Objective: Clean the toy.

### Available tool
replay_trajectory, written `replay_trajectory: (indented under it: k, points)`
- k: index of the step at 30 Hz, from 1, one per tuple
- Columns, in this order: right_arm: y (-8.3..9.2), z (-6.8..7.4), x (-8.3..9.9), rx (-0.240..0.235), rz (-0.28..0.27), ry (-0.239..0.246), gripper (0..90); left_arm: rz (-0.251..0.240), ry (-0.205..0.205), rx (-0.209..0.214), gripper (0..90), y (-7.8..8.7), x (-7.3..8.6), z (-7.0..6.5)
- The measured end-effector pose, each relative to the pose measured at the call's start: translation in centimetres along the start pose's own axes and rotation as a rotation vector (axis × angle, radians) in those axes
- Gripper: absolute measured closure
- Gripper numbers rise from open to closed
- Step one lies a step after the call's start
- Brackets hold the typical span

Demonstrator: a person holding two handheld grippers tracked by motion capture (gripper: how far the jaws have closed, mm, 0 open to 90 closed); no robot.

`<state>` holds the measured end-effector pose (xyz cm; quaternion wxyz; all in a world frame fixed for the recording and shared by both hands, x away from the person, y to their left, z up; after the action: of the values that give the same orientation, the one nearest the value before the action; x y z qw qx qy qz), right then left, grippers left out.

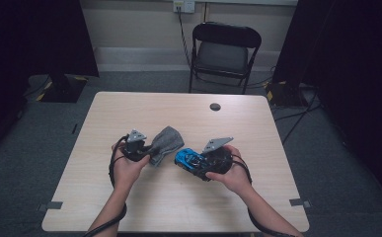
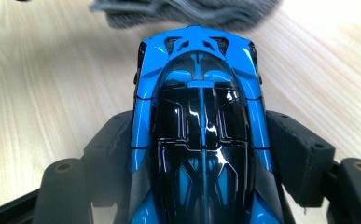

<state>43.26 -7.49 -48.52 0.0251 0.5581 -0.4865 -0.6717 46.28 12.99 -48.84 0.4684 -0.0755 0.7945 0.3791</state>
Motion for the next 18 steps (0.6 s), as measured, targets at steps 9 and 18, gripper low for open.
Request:
replay_trajectory:
  k: [9, 18]
  points:
    - [-0.1, 0.1, -0.5, 0.036, -0.01, -0.009, 27.9, 0.026, -0.012, 0.095, 78.5, -1.1, 0.2, -1.8]
    - [-0.3, -0.7, -0.2, 0.066, 0.01, -0.027, 27.8, 0.023, -0.048, 0.154, 78.5, -0.3, 0.0, -2.9]
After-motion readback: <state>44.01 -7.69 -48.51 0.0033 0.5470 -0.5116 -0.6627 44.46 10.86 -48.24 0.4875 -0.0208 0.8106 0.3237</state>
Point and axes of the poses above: each handheld gripper's, and its own axes: y roughly backward along the jaws, x roughly out of its underside, z roughly to its left, the point moved 7 cm from there along -y, roughly forward along the jaws, and after that the axes turned 12 degrees about x, right-handed, at the moved point
